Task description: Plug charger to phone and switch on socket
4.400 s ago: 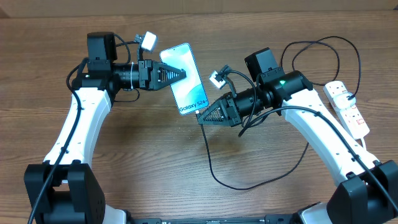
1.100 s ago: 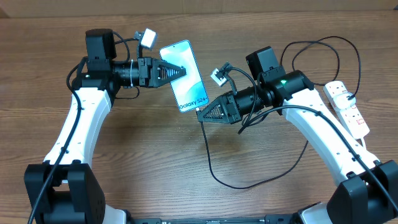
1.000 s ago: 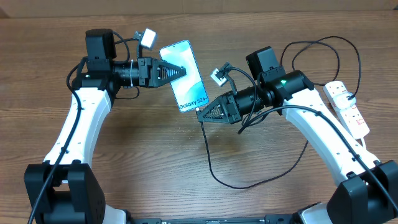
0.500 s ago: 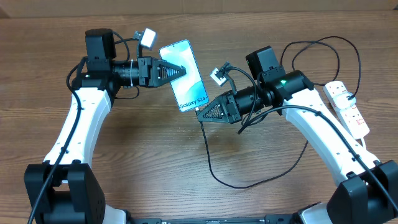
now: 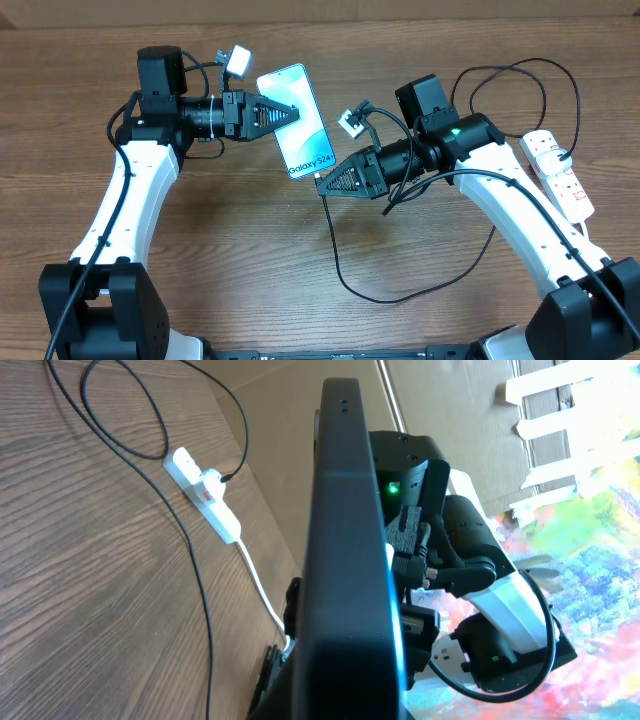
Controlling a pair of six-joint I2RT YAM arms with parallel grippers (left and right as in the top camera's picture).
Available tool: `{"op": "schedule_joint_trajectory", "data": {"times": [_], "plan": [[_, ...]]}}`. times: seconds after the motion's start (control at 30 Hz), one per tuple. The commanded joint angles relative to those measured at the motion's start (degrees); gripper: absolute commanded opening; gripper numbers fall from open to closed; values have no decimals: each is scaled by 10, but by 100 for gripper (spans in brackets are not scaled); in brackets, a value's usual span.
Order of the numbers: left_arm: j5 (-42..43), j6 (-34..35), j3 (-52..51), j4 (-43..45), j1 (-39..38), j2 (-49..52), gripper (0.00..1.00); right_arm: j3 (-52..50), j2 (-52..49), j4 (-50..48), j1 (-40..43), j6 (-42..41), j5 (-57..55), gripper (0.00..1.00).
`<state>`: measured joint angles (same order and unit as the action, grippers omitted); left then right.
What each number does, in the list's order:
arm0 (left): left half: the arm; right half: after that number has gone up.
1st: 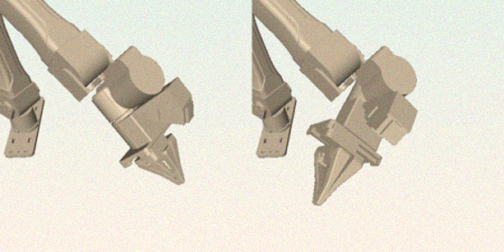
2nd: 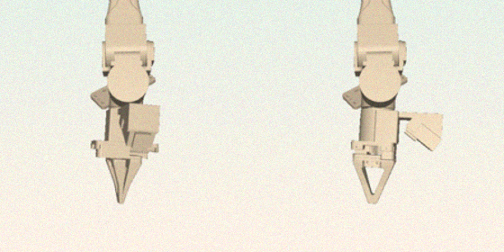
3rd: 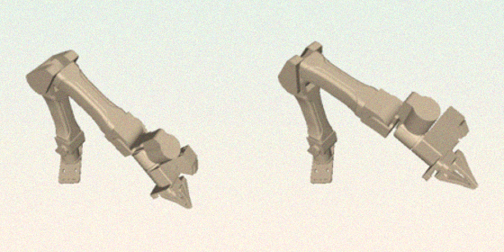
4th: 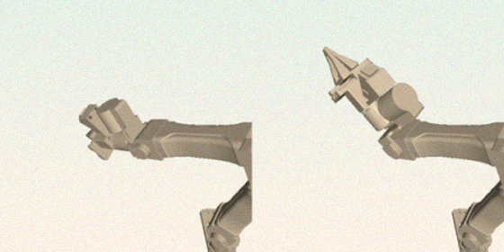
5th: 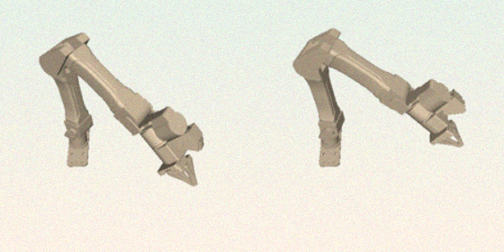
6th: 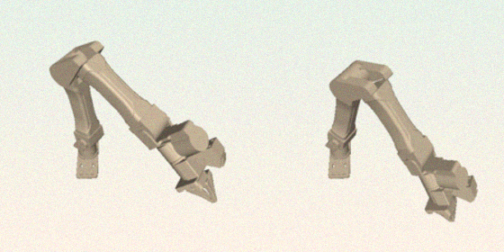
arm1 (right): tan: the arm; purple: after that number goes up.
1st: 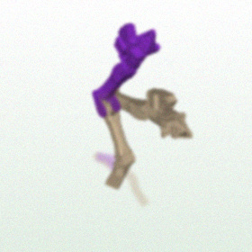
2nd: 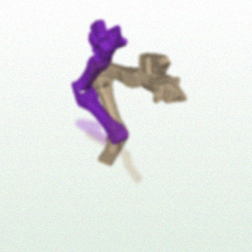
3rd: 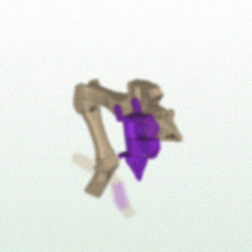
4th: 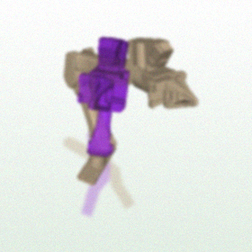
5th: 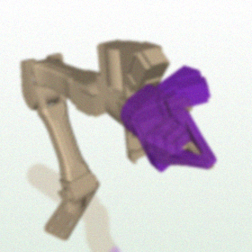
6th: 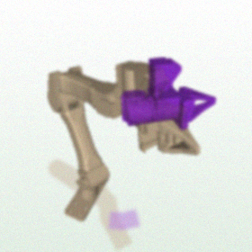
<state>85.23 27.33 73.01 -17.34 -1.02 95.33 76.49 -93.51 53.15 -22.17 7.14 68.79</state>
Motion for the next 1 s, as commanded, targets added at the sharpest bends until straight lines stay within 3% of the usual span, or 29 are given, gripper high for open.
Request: {"op": "schedule_joint_trajectory", "data": {"times": [0.0, 0.97], "plan": [[12, 10, 9, 3, 2, -9, 4, 1, 0, 1, -3, 3, 7, 4], [11, 25, 9, 3, 2, -9, 4, 1, -1, -10, -3, 3, 6, 4]]}}
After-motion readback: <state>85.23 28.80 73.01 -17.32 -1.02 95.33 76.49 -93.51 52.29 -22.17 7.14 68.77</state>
